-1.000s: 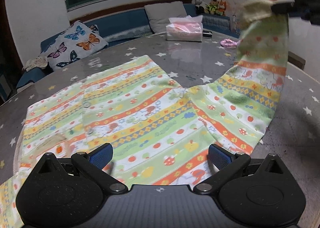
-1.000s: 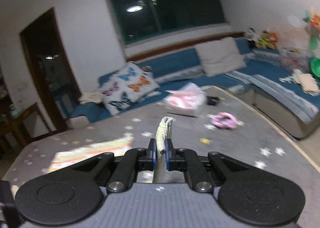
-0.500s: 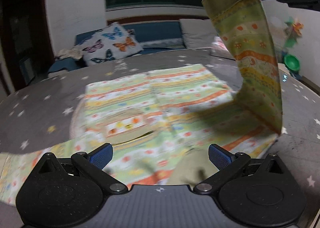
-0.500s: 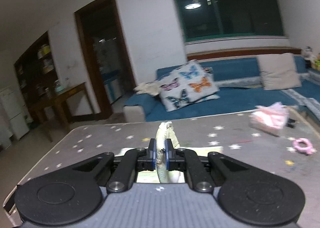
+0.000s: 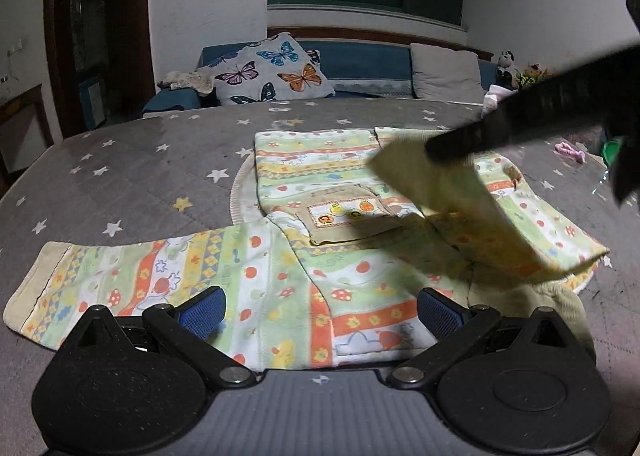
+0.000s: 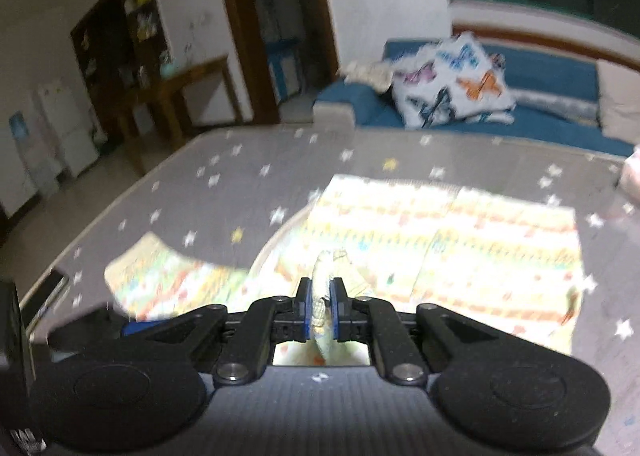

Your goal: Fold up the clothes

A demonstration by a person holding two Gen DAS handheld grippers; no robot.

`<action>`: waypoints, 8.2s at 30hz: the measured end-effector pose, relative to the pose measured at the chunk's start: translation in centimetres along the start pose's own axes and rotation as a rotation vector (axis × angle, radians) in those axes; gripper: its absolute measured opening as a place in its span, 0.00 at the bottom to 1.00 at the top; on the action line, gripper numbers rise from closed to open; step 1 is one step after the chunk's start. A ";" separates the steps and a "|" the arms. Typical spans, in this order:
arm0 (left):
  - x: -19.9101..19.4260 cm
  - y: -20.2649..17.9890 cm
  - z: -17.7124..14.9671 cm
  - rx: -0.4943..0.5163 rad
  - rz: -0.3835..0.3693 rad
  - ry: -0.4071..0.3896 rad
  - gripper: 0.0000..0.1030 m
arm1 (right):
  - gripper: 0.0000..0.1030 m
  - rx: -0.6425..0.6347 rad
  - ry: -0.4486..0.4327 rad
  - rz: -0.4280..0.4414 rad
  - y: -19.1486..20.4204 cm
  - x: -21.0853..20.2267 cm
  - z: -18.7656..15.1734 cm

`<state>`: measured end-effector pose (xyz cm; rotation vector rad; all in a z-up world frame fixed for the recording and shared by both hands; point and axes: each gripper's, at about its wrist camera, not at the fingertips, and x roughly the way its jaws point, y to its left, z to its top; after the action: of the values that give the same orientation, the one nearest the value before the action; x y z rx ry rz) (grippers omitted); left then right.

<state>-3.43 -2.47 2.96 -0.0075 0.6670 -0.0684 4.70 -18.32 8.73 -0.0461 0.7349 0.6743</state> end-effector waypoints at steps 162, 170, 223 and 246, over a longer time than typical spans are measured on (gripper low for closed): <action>-0.6 -5.8 6.4 -0.074 -0.337 -0.101 0.40 | 0.76 0.091 -0.044 -0.147 -10.0 -6.4 -7.5; -1.2 1.3 2.6 -0.086 -0.115 -0.042 0.48 | 0.50 0.126 -0.001 -0.152 -10.2 -3.3 -6.7; 4.5 1.0 3.8 0.108 -0.128 0.046 0.26 | 0.41 -0.043 0.018 -0.174 -8.5 -1.7 -5.9; -2.8 -5.6 -5.1 0.678 -0.148 -0.099 0.55 | 0.71 -0.141 0.058 -0.210 -7.4 -3.0 -9.3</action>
<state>-9.16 -7.83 0.85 0.5893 0.5170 -0.4317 1.75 -28.30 2.19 -0.2692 0.7257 0.5244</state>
